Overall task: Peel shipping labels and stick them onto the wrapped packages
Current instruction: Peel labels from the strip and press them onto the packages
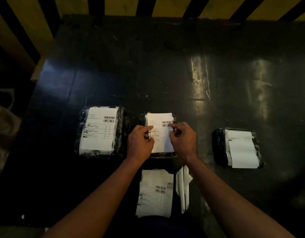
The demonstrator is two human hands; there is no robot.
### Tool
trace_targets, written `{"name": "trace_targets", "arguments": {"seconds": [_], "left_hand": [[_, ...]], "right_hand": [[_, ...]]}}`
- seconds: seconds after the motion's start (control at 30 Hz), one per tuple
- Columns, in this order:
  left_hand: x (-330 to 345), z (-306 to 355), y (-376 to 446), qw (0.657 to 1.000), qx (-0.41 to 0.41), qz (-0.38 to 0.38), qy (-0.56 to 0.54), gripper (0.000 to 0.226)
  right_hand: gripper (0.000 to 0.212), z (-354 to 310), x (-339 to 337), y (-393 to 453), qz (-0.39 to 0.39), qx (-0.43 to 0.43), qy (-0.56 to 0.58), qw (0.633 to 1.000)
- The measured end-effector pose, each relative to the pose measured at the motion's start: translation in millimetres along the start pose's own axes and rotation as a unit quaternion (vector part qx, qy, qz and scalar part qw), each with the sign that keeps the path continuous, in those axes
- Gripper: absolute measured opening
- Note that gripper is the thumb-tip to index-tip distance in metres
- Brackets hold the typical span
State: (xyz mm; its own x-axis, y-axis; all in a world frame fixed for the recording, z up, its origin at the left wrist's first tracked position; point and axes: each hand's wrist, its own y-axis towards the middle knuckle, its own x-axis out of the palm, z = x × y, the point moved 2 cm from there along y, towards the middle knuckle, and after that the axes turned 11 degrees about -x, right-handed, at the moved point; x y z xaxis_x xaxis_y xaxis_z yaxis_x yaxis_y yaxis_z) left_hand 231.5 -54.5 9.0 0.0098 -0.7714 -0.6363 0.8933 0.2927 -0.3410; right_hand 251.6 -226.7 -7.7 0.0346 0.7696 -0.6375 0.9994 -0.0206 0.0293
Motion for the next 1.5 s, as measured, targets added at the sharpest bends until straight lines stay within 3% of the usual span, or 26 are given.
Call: {"name": "trace_targets", "arguments": {"seconds": [0.33, 0.53, 0.63, 0.73, 0.8, 0.93, 1.13, 1.23, 1.4, 1.5], "left_hand": [[-6.6, -2.1, 5.9, 0.994, -0.011, 0.01, 0.106, 0.048], [-6.9, -2.8, -1.6, 0.985, 0.059, 0.017, 0.162, 0.048], [-3.1, -7.3, -9.4, 0.977, 0.11, -0.015, 0.182, 0.054], [4.3, -13.8, -12.5, 0.968, 0.13, -0.047, 0.209, 0.062], [7.6, -17.2, -13.8, 0.964, 0.129, -0.058, 0.224, 0.063], [9.1, -19.5, -16.9, 0.959, 0.137, -0.073, 0.237, 0.064], [9.3, -22.5, -12.9, 0.958, 0.15, -0.072, 0.232, 0.061], [7.8, -25.5, -11.5, 0.959, 0.156, -0.071, 0.226, 0.06], [5.6, -25.8, -10.5, 0.961, 0.151, -0.073, 0.219, 0.062], [7.5, -25.3, -10.9, 0.962, 0.147, -0.072, 0.219, 0.063]], "right_hand": [[0.03, -3.8, 2.5, 2.5, -0.042, -0.047, -0.087, 0.994], [0.041, 4.8, -9.4, 3.0, -0.059, -0.041, -0.169, 0.983], [0.042, 7.0, -15.5, -7.8, -0.059, -0.125, -0.212, 0.967], [0.051, 3.8, -3.3, -28.3, -0.117, -0.224, -0.219, 0.942], [0.055, 1.8, 6.9, -35.4, -0.157, -0.246, -0.238, 0.926], [0.066, -3.1, 19.4, -23.7, -0.23, -0.225, -0.276, 0.906], [0.072, -14.9, 28.1, 8.8, -0.274, -0.2, -0.301, 0.891], [0.082, -7.4, 19.6, 10.8, -0.266, -0.174, -0.305, 0.898], [0.097, 6.5, 2.5, 29.2, -0.252, -0.06, -0.293, 0.92], [0.086, 2.6, 2.0, 28.4, -0.238, -0.114, -0.294, 0.919]]}}
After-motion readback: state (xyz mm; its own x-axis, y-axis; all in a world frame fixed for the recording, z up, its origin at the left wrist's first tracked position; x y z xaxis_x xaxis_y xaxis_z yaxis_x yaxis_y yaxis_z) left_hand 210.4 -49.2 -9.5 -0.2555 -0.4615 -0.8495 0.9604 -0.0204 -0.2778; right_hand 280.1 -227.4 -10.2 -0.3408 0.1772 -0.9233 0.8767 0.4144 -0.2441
